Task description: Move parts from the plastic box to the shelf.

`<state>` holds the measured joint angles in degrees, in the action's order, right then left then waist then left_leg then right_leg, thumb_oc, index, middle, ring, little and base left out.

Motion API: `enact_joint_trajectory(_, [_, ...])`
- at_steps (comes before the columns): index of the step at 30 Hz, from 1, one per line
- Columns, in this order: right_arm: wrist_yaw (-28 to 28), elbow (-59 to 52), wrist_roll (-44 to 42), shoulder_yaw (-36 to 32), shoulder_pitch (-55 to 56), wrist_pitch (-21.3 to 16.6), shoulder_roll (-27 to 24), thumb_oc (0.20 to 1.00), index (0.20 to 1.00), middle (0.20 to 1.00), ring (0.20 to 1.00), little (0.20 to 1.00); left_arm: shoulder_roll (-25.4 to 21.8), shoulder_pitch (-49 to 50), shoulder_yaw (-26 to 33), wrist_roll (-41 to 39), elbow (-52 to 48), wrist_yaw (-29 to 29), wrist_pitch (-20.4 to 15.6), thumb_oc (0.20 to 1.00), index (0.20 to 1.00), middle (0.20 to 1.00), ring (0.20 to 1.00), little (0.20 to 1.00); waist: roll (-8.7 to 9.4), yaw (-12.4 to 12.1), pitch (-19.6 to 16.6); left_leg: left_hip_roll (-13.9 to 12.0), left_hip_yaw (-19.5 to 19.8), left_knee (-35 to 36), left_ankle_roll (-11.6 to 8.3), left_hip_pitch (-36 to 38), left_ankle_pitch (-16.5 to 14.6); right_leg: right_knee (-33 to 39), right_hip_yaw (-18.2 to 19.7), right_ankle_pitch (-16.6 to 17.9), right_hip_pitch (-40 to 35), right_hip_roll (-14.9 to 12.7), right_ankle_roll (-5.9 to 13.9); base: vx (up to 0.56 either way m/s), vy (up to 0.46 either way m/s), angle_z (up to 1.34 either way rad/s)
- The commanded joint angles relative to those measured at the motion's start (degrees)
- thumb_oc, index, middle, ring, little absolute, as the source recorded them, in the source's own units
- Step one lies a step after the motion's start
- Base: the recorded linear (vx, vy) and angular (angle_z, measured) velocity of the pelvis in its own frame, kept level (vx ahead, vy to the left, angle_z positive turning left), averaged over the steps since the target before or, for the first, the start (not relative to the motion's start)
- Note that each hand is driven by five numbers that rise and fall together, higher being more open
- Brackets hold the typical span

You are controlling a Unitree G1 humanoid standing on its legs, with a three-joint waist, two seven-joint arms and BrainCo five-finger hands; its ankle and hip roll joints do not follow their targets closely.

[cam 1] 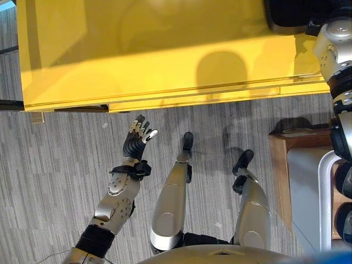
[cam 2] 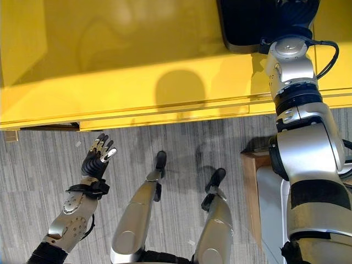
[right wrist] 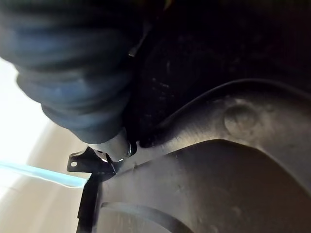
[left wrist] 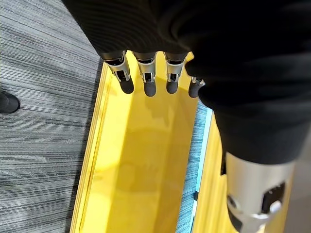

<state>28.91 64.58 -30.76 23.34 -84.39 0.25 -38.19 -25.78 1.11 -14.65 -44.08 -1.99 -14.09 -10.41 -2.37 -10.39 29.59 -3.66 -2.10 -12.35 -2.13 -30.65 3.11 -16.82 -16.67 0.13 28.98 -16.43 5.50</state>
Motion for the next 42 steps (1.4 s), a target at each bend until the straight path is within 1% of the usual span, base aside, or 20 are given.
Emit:
enact_joint_trajectory(1, [-0.4, -1.9, -0.8, 3.3, -5.0, -3.4, -0.8, 0.235, 0.235, 0.235, 0.235, 0.235, -2.8, 1.0, -1.3, -0.4, -4.9, 0.2, -3.0, 1.0, 1.0, 1.0, 1.0, 1.0, 0.37, -0.6, -2.6, -1.2, 0.0, 0.1, -2.32, -0.7, -0.4, -3.9, 2.4, -5.0, -3.4, -0.4, 1.81, 0.0, 0.0, 0.0])
enact_joint_trajectory(2, [-0.9, -2.3, -0.7, 3.5, -5.0, -3.5, -0.9, 0.558, 0.558, 0.558, 0.558, 0.558, -2.8, 1.0, -1.3, -0.2, -4.9, 0.3, -2.9, 1.0, 1.0, 1.0, 1.0, 1.0, 0.35, -0.6, -2.5, -1.2, 0.1, 0.2, -2.35, -0.7, -0.4, -3.9, 2.5, -5.1, -3.4, -0.4, 1.79, 0.0, 0.0, 0.0])
enact_joint_trajectory(3, [-0.8, -2.8, -0.5, 3.8, -4.9, -3.7, -1.0, 1.0, 1.0, 1.0, 1.0, 1.0, -3.0, 0.9, -1.2, -0.2, -5.0, 0.3, -3.0, 1.0, 1.0, 1.0, 1.0, 1.0, 0.35, -0.5, -2.6, -1.2, 0.1, 0.2, -2.38, -0.6, -0.4, -4.0, 2.4, -5.1, -3.4, -0.5, 1.8, 0.0, 0.0, 0.0])
enact_joint_trajectory(16, [0.0, -7.7, -0.3, 3.5, -3.6, -4.8, -0.8, 1.0, 1.0, 1.0, 1.0, 1.0, -3.0, 0.9, -1.1, -0.6, -4.1, 0.4, -3.1, 1.0, 1.0, 1.0, 1.0, 1.0, 0.54, 0.1, -2.4, -1.4, -0.1, 0.0, -2.44, -0.2, -0.5, -4.1, 2.8, -5.2, -3.5, -0.2, 1.7, 0.0, 0.0, 0.0])
enact_joint_trajectory(19, [1.2, -14.2, 1.5, 2.7, -1.7, -5.4, 0.1, 1.0, 1.0, 1.0, 1.0, 1.0, -3.1, 1.0, -0.9, -0.7, -3.6, 0.2, -3.0, 1.0, 1.0, 1.0, 1.0, 1.0, 0.8, 0.7, -2.5, -1.6, -0.4, 0.0, -2.52, 0.3, -0.5, -4.0, 2.9, -5.2, -3.8, -0.1, 1.62, 0.0, 0.0, 0.0])
enact_joint_trajectory(25, [2.5, -19.2, 0.9, -0.6, 1.3, -6.3, 1.6, 1.0, 1.0, 1.0, 1.0, 1.0, -3.0, 1.5, -1.1, -0.9, -3.4, 0.2, -2.5, 1.0, 1.0, 1.0, 1.0, 1.0, 0.82, 1.0, -2.9, -1.8, -0.5, 0.1, -2.49, 1.1, -0.5, -3.9, 3.1, -5.2, -4.4, 0.1, 1.55, -0.01, 0.001, -0.03])
enact_joint_trajectory(28, [3.3, -23.5, 4.3, -0.9, 2.9, -5.9, 1.8, 1.0, 1.0, 1.0, 1.0, 1.0, -3.2, 1.8, -0.8, -0.8, -3.1, 0.4, -2.4, 1.0, 1.0, 1.0, 1.0, 1.0, 0.82, 1.2, -3.2, -1.9, -0.5, 0.3, -2.48, 2.0, -0.6, -4.0, 3.3, -5.4, -4.8, 0.3, 1.5, 0.0, -0.001, -0.01])
enact_joint_trajectory(31, [3.3, -25.4, 5.0, -1.6, 4.2, -5.9, 1.8, 1.0, 1.0, 1.0, 1.0, 1.0, -3.3, 1.8, -0.8, -0.6, -3.1, 0.6, -2.3, 1.0, 1.0, 1.0, 1.0, 1.0, 0.79, 1.2, -3.4, -2.0, -0.5, 0.4, -2.47, 2.4, -0.5, -4.2, 3.2, -5.5, -5.1, 0.2, 1.46, 0.0, -0.005, -0.03])
enact_joint_trajectory(36, [4.2, -31.1, 10.7, -2.2, 5.8, -4.9, 0.6, 1.0, 1.0, 1.0, 1.0, 1.0, -3.4, 1.9, -0.7, -0.4, -2.8, 1.0, -2.2, 1.0, 1.0, 1.0, 1.0, 1.0, 0.75, 1.5, -4.2, -2.1, -0.4, 0.5, -2.5, 3.3, -0.5, -4.3, 3.1, -5.6, -5.9, 0.2, 1.46, -0.02, -0.002, -0.01])
enact_joint_trajectory(37, [4.6, -33.5, 12.2, -3.1, 7.0, -5.0, 0.3, 1.0, 1.0, 1.0, 1.0, 1.0, -3.3, 2.0, -0.6, -0.4, -2.8, 1.2, -2.1, 1.0, 1.0, 1.0, 1.0, 1.0, 0.54, 1.6, -4.4, -2.1, -0.6, 0.6, -2.03, 3.1, 0.8, -4.2, 2.8, -4.5, -5.6, 0.2, 1.05, -0.08, 0.007, 0.0])
enact_joint_trajectory(38, [4.6, -33.6, 12.2, -3.2, 7.2, -5.0, 0.4, 1.0, 1.0, 1.0, 1.0, 1.0, -3.4, 2.1, -0.6, -0.4, -2.8, 1.2, -2.1, 1.0, 1.0, 1.0, 1.0, 1.0, 0.55, 1.6, -4.4, -2.1, -0.6, 0.7, -2.03, 3.1, 0.8, -4.2, 2.7, -4.5, -5.7, 0.2, 1.05, -0.08, 0.013, -0.01])
enact_joint_trajectory(42, [5.3, -41.5, 17.4, -5.4, 11.8, -4.6, 0.3, 1.0, 1.0, 1.0, 1.0, 1.0, -3.1, 2.4, -0.2, 0.3, -2.5, 1.4, -1.7, 1.0, 1.0, 1.0, 1.0, 1.0, 0.63, 2.1, -4.9, -2.2, -0.7, 1.0, -1.97, 4.3, 0.9, -4.2, 2.9, -4.7, -6.5, 0.4, 1.03, 0.0, 0.0, 0.01])
